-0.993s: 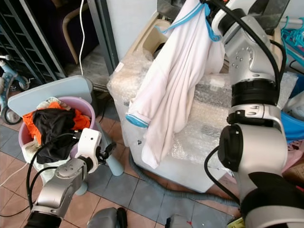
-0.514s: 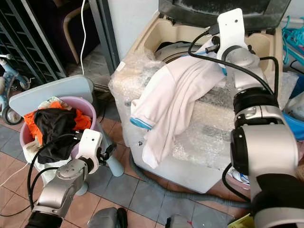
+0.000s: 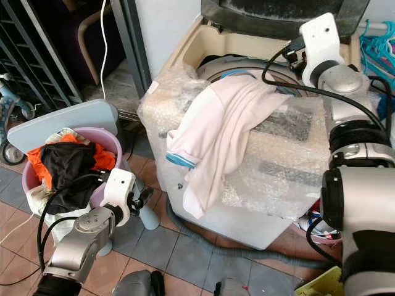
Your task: Clothes washing
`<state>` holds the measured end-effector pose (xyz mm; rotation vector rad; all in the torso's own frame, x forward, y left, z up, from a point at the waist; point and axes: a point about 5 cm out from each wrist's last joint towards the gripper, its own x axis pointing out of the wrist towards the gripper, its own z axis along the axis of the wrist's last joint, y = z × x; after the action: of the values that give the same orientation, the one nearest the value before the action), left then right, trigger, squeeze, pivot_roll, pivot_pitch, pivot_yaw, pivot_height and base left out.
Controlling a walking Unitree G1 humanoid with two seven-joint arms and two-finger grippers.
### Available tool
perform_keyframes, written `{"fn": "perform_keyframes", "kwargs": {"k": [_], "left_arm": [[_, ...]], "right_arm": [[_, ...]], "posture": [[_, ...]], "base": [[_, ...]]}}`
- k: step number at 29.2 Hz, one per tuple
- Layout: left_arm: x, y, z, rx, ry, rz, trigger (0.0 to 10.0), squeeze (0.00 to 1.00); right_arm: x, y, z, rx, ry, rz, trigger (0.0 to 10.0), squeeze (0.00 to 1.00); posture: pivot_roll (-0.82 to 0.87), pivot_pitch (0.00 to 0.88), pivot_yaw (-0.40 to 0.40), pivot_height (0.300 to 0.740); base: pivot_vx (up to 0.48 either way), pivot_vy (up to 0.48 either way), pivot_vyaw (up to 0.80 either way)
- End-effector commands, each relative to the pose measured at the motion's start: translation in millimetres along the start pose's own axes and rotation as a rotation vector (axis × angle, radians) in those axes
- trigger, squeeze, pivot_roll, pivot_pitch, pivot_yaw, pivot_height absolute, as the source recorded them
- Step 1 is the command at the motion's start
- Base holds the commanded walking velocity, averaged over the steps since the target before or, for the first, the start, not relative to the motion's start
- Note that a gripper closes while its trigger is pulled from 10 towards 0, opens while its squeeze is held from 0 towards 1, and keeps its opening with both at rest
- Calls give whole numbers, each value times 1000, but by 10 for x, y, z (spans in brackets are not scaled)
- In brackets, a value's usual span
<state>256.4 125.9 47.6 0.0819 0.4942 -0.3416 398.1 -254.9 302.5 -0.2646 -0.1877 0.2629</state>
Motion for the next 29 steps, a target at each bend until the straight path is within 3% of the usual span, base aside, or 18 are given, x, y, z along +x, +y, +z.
{"fn": "perform_keyframes", "kwargs": {"k": [1, 2, 3, 5, 7, 9, 10, 12, 14, 15, 21, 25, 26, 27, 28, 29], "left_arm": [[-30, 42, -6, 3, 3, 20, 10000, 0], [-39, 51, -11, 2, 5, 23, 10000, 0], [-39, 51, -11, 2, 5, 23, 10000, 0], [-42, 57, -15, 3, 6, 23, 10000, 0], [-41, 56, -16, 4, 8, 20, 10000, 0], [-41, 56, -17, 6, 10, 12, 10000, 0], [-41, 56, -17, 6, 10, 12, 10000, 0], [-41, 59, -16, 9, 11, 11, 10000, 0], [-40, 60, -15, 11, 11, 11, 10000, 0], [-44, 64, -15, 16, 11, 10, 10000, 0], [-53, 73, -18, 17, 13, 13, 10000, 0], [-61, 78, -22, 18, 13, 16, 10000, 0], [-62, 79, -24, 17, 14, 16, 10000, 0], [-62, 79, -25, 16, 15, 16, 10000, 0], [-61, 77, -26, 17, 15, 15, 10000, 0], [-54, 68, -24, 19, 16, 10, 10000, 0]], "right_arm": [[-13, 45, 86, 48, -46, 118, 10000, 1000], [-120, 176, -17, 32, -24, 304, 10000, 1000], [-120, 176, -17, 32, -24, 304, 10000, 1000], [-249, 346, -200, -18, 3, 390, 10000, 1000], [-293, 418, -274, -27, 12, 411, 10000, 1000], [-442, 688, -430, 44, 19, 517, 10000, 1000], [-442, 688, -430, 44, 19, 517, 10000, 1000], [-586, 888, -535, 126, 31, 601, 10000, 1000], [-639, 946, -567, 163, 34, 630, 10000, 1000], [-768, 1033, -607, 239, 48, 703, 10000, 1000], [-978, 1126, -699, 286, 119, 810, 10000, 1000], [-967, 1050, -666, 147, 106, 723, 10000, 992], [-957, 1056, -655, 86, 101, 697, 10000, 153], [-959, 1088, -660, 49, 99, 694, 10000, 0], [-961, 1132, -680, 24, 104, 690, 10000, 0], [-1035, 1279, -797, 34, 178, 728, 10000, 0]], "posture": [[-53, 47, 43, 740], [-53, 47, 42, 740], [-53, 47, 42, 740], [-54, 48, 43, 740], [-55, 49, 45, 740], [-56, 49, 48, 740], [-56, 49, 48, 740], [-55, 50, 53, 740], [-54, 50, 53, 740], [-52, 51, 56, 740], [-49, 53, 56, 740], [-49, 55, 55, 740], [-57, 57, 55, 740], [-57, 57, 55, 740], [-58, 57, 54, 740], [-58, 59, 52, 740]], "base": [[0, 0, 0], [0, 0, 0], [0, 0, 0], [0, 0, 0], [0, 0, 0], [0, 0, 0], [0, 0, 0], [0, 0, 0], [0, 0, 0], [0, 0, 0], [0, 0, 0], [0, 0, 0], [0, 0, 0], [0, 0, 0], [0, 0, 0], [0, 0, 0]]}}
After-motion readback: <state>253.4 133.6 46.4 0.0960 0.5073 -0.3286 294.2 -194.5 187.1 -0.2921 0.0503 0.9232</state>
